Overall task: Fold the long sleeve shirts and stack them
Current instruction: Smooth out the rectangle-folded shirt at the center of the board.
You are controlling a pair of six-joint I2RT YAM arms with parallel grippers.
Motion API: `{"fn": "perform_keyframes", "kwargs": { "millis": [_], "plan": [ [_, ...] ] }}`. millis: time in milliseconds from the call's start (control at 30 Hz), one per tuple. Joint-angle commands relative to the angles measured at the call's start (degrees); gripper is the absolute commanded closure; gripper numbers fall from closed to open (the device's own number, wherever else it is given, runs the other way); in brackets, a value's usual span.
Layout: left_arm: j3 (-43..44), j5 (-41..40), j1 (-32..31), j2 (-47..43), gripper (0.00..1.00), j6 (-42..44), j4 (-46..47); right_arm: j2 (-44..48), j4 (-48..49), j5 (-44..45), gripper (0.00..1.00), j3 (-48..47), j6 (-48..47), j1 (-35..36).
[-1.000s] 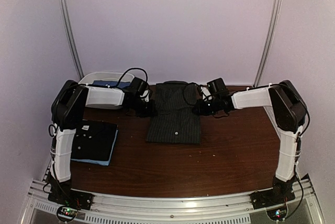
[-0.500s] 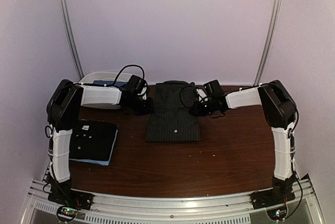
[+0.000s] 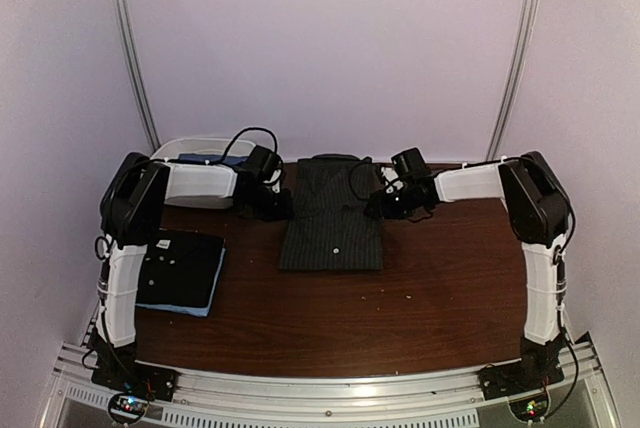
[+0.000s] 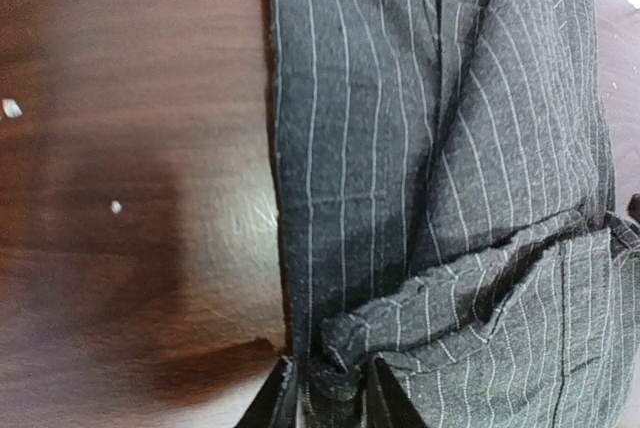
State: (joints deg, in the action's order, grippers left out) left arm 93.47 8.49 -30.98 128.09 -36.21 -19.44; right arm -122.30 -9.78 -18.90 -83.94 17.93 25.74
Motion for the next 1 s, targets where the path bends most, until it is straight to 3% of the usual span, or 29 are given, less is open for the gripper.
{"fn": "perform_keyframes", "kwargs": {
  "millis": [0, 133, 267, 533, 967],
  "plan": [
    [3.99, -2.65, 1.14, -0.06, 0.7, 1.72, -2.01, 6.27, -3.22, 4.9, 0.44, 0.01, -0.25, -0.42],
    [4.35, -4.27, 1.78, -2.5, 0.57, 2.34, -3.53, 9.87, -4.63, 5.38, 0.44, 1.78, 0.58, -0.11],
    [3.89, -5.52, 1.8, -5.35, 0.55, 3.37, -4.93, 13.36, -3.64, 3.98, 0.51, 5.44, 1.23, 1.45],
    [-2.9, -0.99, -0.81, -10.04, 0.58, 1.45, -2.58, 11.55, 0.09, -1.69, 0.76, 7.9, 3.89, 3.37],
    [-15.13, 1.54, -4.94, -11.58, 0.68, -2.61, 4.31, -2.69, 2.32, -6.05, 0.84, -2.84, 5.73, 6.66]
  ]
}}
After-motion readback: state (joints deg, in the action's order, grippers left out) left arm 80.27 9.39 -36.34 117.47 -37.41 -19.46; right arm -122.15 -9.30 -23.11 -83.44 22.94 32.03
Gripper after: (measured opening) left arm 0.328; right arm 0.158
